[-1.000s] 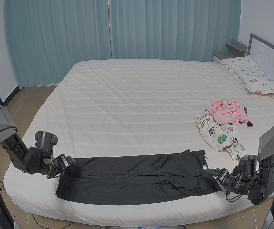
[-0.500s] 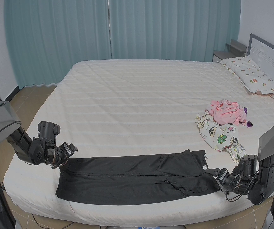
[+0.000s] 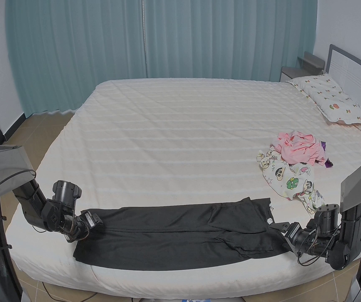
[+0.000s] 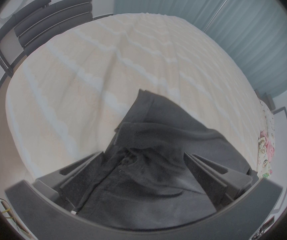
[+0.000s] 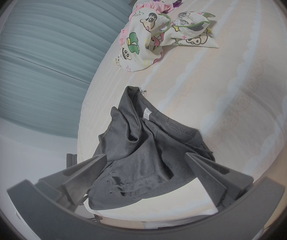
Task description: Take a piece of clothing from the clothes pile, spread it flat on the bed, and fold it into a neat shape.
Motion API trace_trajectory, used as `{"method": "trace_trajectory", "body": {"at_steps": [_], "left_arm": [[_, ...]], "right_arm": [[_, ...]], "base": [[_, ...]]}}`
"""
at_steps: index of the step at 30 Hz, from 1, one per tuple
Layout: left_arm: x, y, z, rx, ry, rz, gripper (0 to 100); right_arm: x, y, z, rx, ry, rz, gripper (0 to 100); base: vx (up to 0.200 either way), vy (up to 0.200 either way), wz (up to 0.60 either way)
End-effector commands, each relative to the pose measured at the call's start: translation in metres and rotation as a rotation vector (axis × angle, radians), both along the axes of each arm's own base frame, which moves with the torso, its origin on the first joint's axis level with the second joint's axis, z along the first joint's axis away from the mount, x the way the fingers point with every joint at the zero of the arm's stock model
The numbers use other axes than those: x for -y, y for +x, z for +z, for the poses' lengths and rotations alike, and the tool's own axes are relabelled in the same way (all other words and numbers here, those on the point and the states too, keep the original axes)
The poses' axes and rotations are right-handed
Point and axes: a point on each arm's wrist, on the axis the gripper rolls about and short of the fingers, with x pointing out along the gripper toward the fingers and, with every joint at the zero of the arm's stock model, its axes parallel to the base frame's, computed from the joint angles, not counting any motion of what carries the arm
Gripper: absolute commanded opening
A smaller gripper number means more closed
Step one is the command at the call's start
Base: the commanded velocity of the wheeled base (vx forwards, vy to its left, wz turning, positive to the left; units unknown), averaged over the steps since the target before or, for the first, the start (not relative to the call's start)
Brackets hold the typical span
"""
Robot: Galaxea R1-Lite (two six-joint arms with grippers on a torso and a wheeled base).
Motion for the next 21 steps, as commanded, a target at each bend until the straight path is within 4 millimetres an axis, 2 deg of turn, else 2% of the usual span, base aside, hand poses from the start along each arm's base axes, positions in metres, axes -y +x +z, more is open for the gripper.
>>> {"method": "trace_trajectory", "body": {"at_steps": [1,3,7,10,13,14,17,21], "left_arm": [[-0.010,-0.002,0.009,0.025,-0.003,0.026,100],[-0.012,-0.002,0.012,0.035,-0.009,0.029,100],[-0.025,-0.004,0.039,0.117,-0.092,-0.017,100],[-0.037,-0.005,0.045,0.145,-0.104,-0.097,100],[-0.048,-0.004,0.040,0.145,-0.047,-0.185,100],[-0.051,-0.003,0.031,0.127,-0.028,-0.226,100],[-0.053,0.000,0.014,0.092,0.005,-0.306,100],[-0.051,0.004,0.002,0.075,-0.013,-0.351,100]], "right_arm": [[0.000,0.001,0.002,0.018,0.004,0.001,100],[0.000,0.001,0.002,0.019,0.002,0.002,100],[0.000,0.001,0.001,0.017,0.003,0.001,100],[0.000,0.001,0.001,0.017,0.002,0.002,100],[0.000,0.001,0.001,0.017,0.002,0.002,100],[-0.001,0.001,0.001,0.017,0.002,0.003,100],[0.000,0.001,0.001,0.017,0.002,0.002,100],[0.000,0.001,-0.001,0.008,0.000,0.001,100]], "base": [[0.000,0.000,0.00],[0.000,0.000,0.00],[0.000,0.000,0.00],[0.000,0.000,0.00],[0.000,0.000,0.00],[0.000,0.000,0.00],[0.000,0.000,0.00],[0.000,0.000,0.00]]}}
